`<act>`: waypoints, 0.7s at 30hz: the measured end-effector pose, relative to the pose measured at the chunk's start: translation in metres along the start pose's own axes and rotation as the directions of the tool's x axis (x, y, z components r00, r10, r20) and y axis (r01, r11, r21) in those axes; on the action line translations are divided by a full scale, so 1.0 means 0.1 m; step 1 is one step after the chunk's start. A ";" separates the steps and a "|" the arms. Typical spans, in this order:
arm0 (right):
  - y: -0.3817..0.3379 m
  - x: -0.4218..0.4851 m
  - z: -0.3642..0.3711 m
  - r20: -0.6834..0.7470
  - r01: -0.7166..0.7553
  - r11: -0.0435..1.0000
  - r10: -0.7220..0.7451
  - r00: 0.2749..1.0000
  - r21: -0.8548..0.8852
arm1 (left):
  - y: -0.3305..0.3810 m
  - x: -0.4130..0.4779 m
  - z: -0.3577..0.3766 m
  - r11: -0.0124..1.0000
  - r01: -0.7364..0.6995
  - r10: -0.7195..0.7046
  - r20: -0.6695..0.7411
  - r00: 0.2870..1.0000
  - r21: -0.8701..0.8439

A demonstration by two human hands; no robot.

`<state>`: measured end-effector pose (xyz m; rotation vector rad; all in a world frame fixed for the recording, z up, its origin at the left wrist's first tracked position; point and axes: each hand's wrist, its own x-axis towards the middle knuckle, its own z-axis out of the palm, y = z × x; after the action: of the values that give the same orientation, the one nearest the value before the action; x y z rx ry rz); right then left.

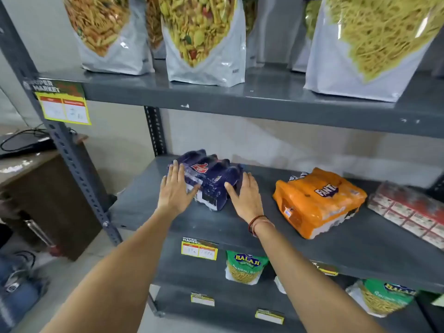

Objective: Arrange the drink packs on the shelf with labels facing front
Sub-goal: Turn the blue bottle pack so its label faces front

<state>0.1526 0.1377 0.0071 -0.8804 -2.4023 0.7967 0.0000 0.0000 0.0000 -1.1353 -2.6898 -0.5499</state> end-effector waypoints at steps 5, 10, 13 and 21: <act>-0.03 0.38 0.25 0.146 -0.321 0.863 0.287 0.947 0.390 | -0.22 0.60 0.00 0.871 0.354 -0.312 0.171 0.934 -0.342; -0.06 0.56 0.52 0.213 -0.480 0.664 0.445 0.870 0.573 | -0.35 0.97 0.11 0.634 0.518 -0.425 0.300 0.854 -0.575; -0.01 0.56 0.61 0.178 -0.448 0.609 0.452 0.874 0.655 | -0.46 0.99 0.19 0.606 0.498 -0.442 0.258 0.859 -0.620; 0.06 0.48 0.57 0.049 -0.089 0.773 0.074 0.996 0.628 | -0.78 0.53 0.29 0.322 0.351 -0.321 0.248 0.914 -0.879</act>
<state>0.0887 0.1542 -0.0284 -0.6881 -1.8937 1.5320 -0.0934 -0.0039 -0.0315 -0.6165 -2.5558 -2.3422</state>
